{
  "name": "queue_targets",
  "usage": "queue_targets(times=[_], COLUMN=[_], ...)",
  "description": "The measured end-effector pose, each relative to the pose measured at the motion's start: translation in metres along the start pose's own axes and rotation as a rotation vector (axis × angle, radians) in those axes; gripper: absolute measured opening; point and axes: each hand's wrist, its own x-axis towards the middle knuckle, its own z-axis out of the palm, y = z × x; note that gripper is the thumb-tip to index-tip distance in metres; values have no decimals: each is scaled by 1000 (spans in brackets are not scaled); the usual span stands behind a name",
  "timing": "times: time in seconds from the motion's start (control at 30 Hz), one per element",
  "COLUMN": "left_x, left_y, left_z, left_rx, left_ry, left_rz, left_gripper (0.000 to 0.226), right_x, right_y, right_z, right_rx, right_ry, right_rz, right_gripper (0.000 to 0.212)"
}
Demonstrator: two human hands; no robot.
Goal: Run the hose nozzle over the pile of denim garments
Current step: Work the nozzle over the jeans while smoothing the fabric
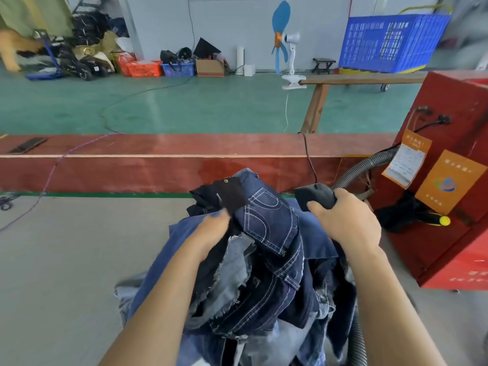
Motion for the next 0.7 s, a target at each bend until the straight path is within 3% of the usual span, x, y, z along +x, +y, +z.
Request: queue_targets(times=[0.07, 0.2, 0.3, 0.37, 0.5, 0.63, 0.7], left_x=[-5, -22, -64, -99, -96, -19, 8], left_y=[-17, 0, 55, 86, 114, 66, 8], left_z=[3, -22, -76, -108, -129, -73, -35], left_rx=[12, -22, 218, 467, 763, 1104, 1152], left_ry=[-67, 44, 55, -55, -169, 141, -60], left_rz=[125, 327, 666, 774, 677, 555, 419], left_gripper=[60, 35, 52, 72, 75, 75, 83], right_x=[-1, -1, 1, 3, 2, 1, 2], right_y=[-2, -3, 1, 4, 10, 11, 10], right_z=[1, 1, 0, -4, -10, -12, -11], right_rx=[-5, 21, 34, 34, 43, 36, 36], right_ry=[10, -2, 49, 88, 111, 94, 83], right_rz=[-10, -5, 36, 73, 88, 79, 64], right_gripper=[32, 31, 32, 33, 35, 36, 34])
